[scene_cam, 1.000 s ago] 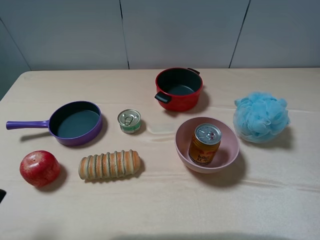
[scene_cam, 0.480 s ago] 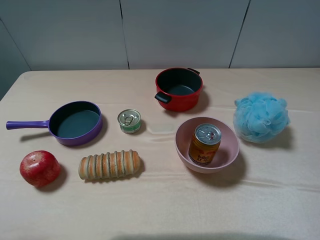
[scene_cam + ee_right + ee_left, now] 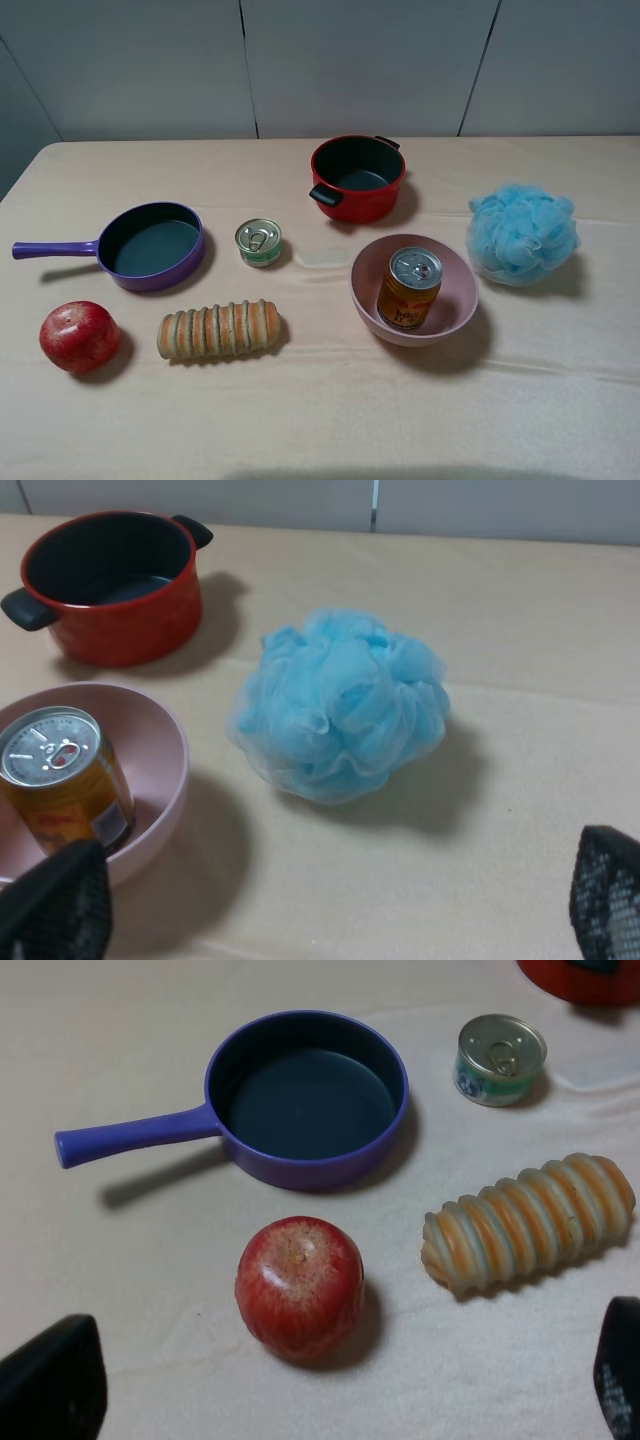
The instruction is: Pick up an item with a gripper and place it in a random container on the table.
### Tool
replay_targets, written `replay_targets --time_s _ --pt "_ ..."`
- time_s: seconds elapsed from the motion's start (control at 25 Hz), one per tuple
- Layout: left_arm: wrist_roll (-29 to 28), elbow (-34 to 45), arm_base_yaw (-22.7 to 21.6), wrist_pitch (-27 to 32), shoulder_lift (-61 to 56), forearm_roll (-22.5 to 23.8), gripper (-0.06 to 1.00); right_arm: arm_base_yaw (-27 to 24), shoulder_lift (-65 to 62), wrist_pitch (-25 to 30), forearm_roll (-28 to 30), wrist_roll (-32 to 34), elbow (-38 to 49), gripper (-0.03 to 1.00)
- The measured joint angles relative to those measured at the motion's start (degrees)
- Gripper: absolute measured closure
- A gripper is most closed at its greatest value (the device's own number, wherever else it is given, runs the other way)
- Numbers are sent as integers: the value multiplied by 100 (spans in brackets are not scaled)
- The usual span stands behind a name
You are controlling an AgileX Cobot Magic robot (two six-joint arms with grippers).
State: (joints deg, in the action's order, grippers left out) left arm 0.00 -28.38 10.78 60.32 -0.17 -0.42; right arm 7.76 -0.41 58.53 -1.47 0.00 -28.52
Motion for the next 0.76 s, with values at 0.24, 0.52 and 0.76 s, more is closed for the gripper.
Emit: replay_targets --time_s 0.24,0.52,0.76 --pt "0 0 0 0 0 5 -5 0 0 0 -4 0 0 27" --pt "0 0 0 0 0 42 -5 0 0 0 -4 0 0 27" --pt "0 0 0 0 0 42 -5 0 0 0 -4 0 0 27"
